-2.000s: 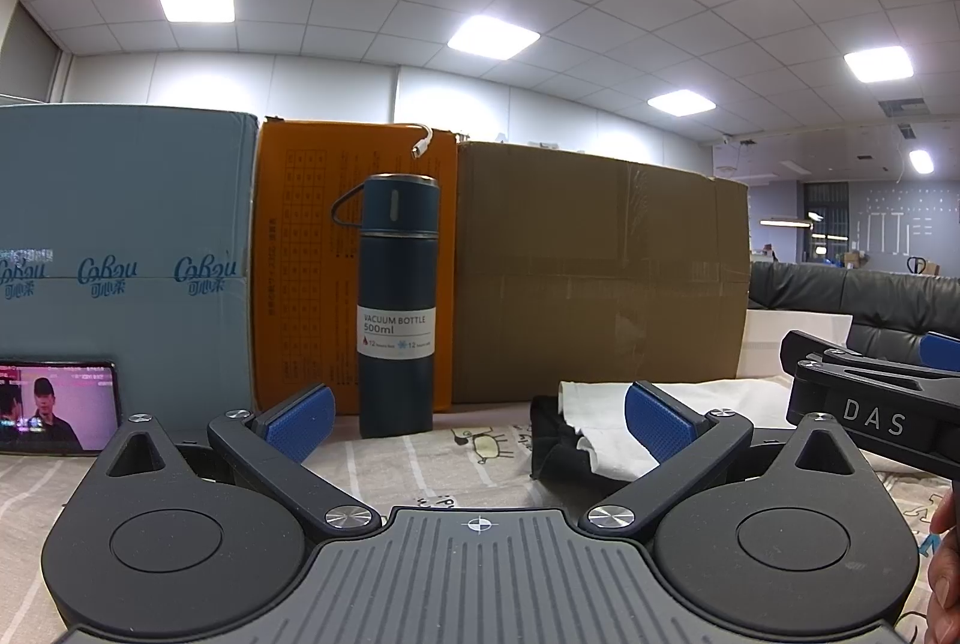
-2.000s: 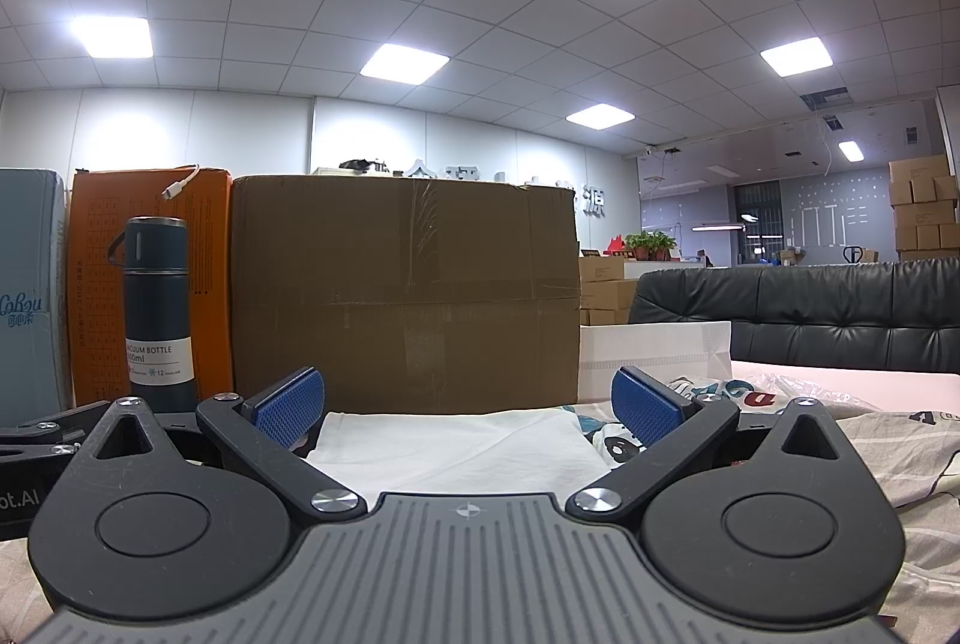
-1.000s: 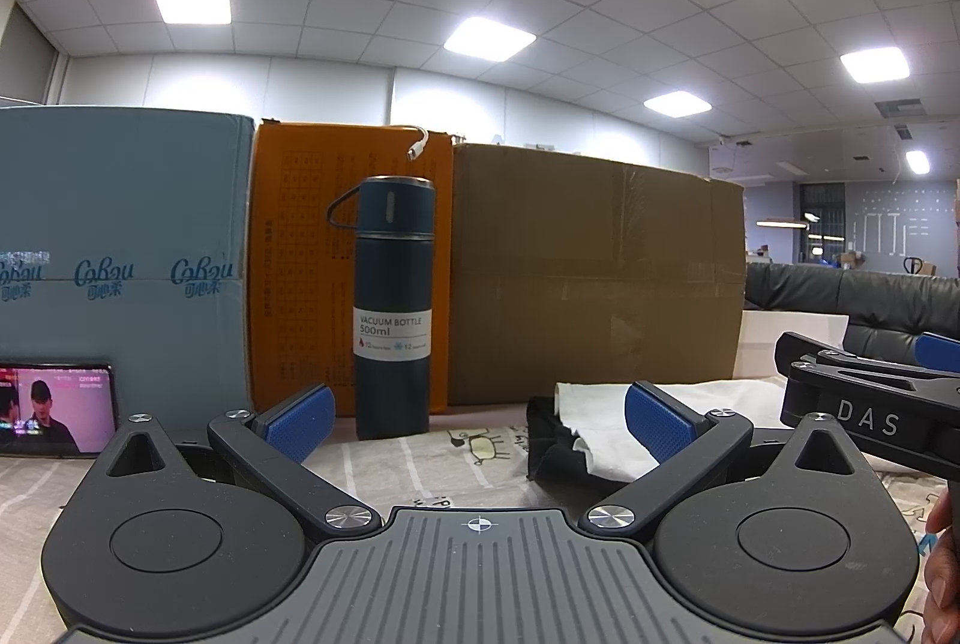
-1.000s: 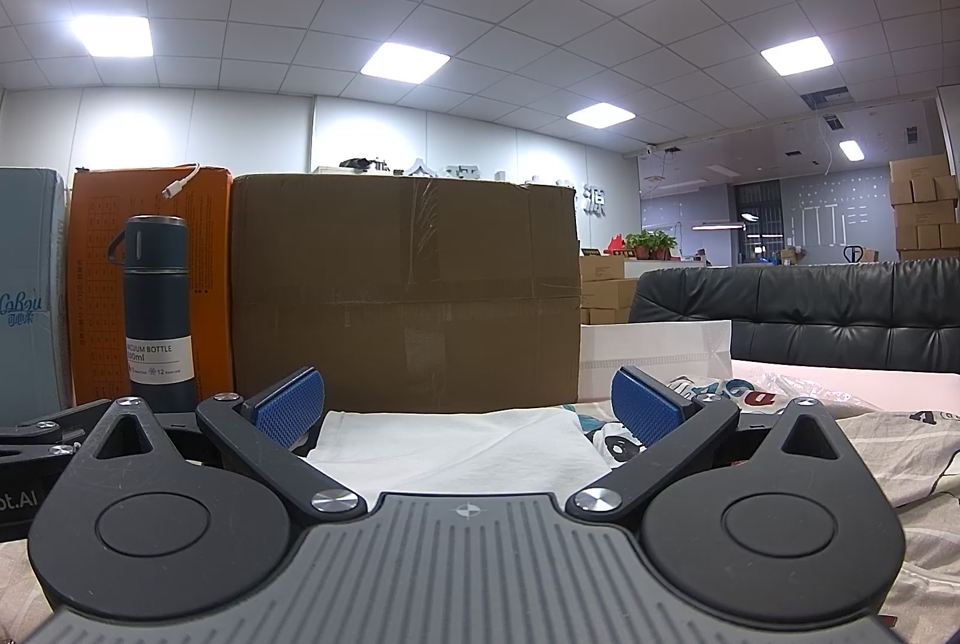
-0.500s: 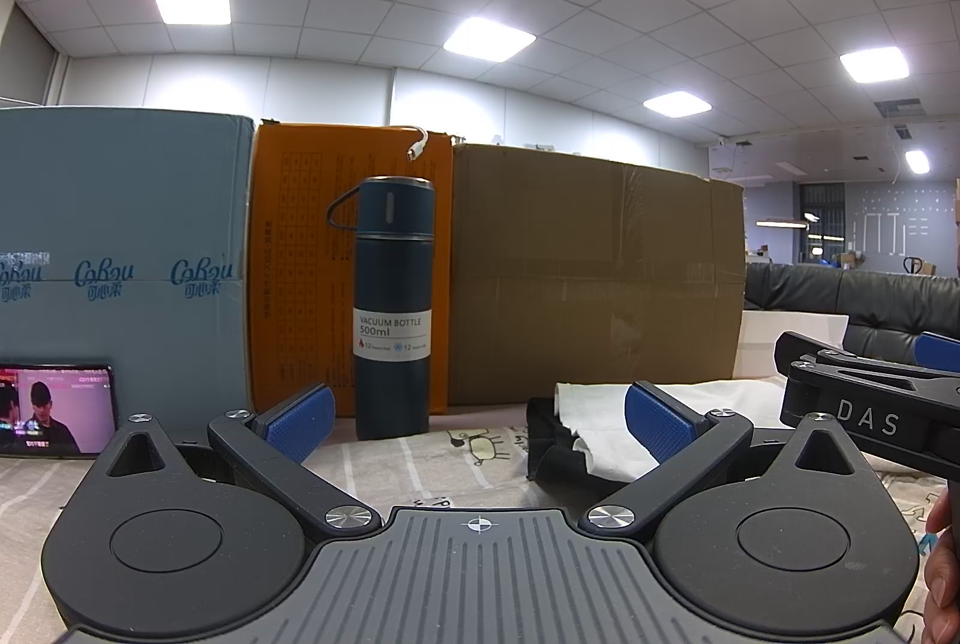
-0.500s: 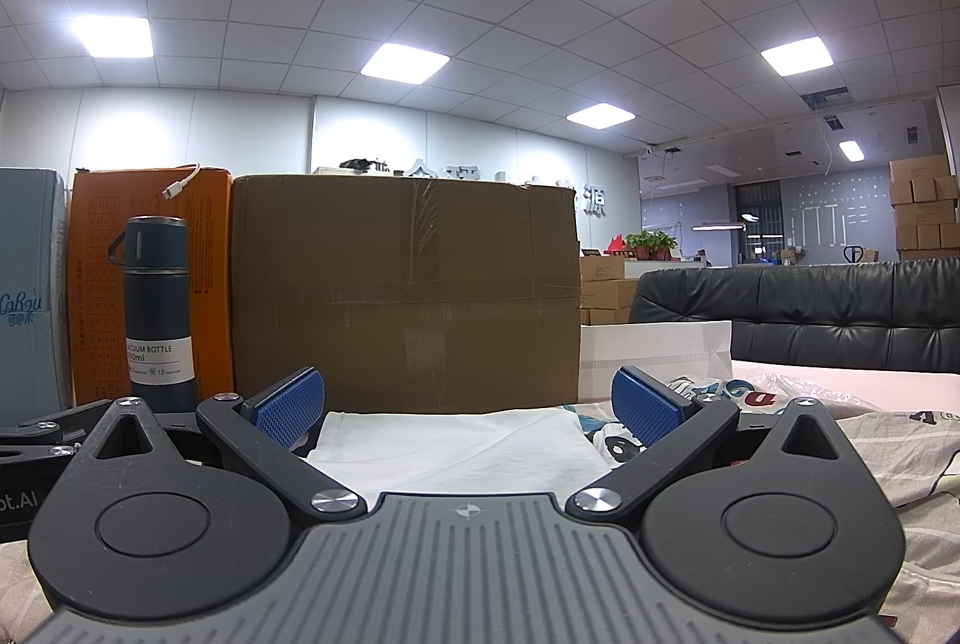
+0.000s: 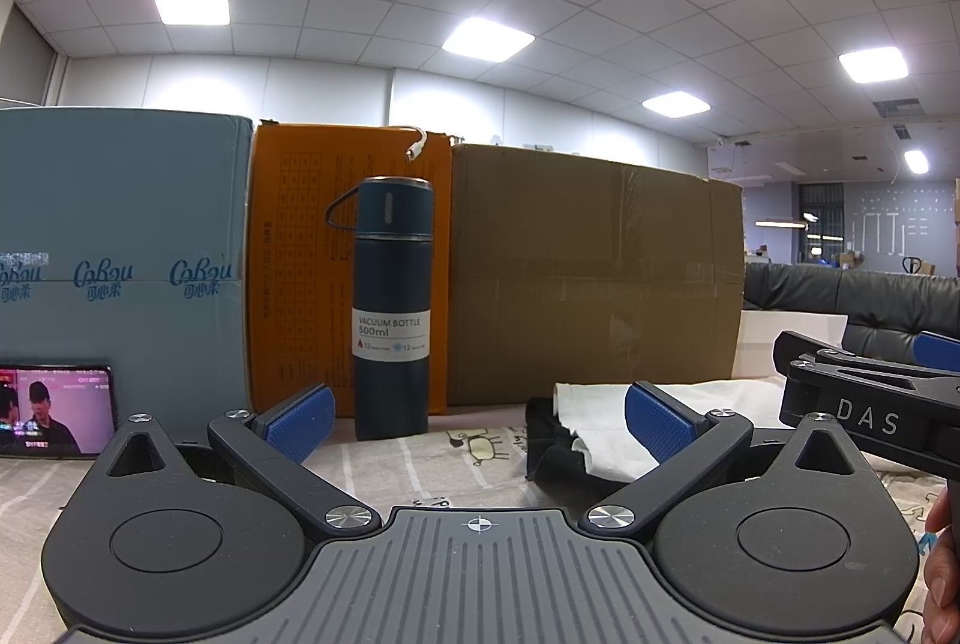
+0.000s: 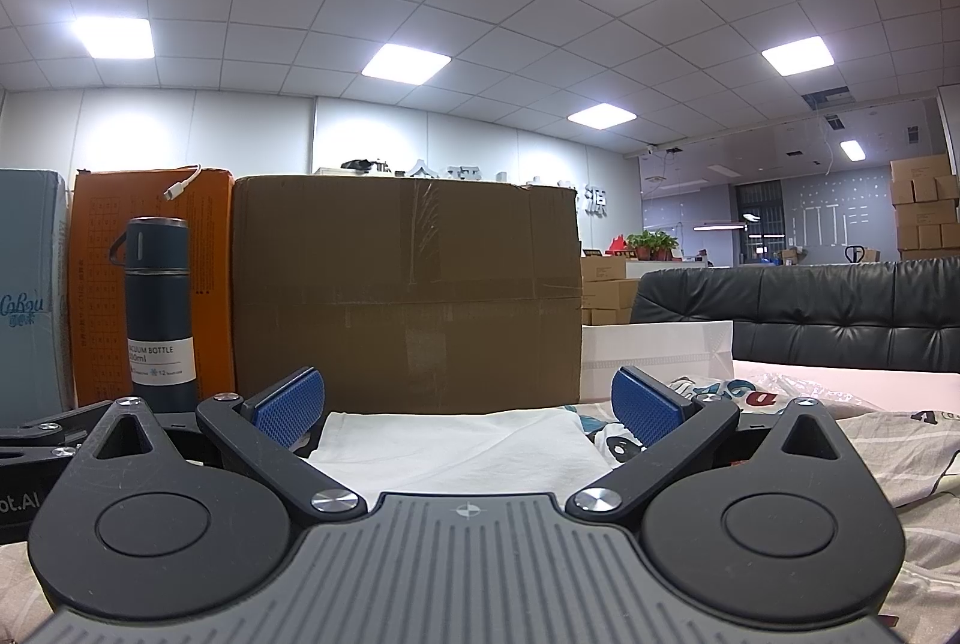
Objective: Fold clothes
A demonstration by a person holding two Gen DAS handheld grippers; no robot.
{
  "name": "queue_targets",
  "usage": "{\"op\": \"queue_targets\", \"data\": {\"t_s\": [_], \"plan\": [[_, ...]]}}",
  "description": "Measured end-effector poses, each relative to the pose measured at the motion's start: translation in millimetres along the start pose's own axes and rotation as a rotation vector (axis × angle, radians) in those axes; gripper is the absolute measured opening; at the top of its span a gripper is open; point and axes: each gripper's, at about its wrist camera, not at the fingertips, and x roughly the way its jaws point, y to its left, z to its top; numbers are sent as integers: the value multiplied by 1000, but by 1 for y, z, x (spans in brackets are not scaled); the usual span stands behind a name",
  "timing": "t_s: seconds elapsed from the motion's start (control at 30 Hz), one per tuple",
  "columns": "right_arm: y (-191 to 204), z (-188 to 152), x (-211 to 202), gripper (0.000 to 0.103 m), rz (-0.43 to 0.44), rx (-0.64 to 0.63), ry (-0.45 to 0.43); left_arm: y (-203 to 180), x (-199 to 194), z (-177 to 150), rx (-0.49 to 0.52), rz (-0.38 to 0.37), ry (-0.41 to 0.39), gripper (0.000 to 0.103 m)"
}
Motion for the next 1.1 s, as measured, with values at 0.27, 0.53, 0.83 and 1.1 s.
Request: {"op": "queue_targets", "data": {"t_s": [0.27, 0.53, 0.83, 1.1], "plan": [[-1, 0, 0, 103, 3, 1, 0, -1, 0, 0, 0, 0, 0, 103], [-2, 0, 0, 103, 5, 5, 2, -2, -1, 0, 3, 0, -2, 103], [-2, 1, 3, 103, 5, 9, 7, -2, -1, 0, 1, 0, 2, 103], [-1, 0, 4, 103, 4, 10, 5, -2, -2, 0, 1, 0, 3, 103]]}}
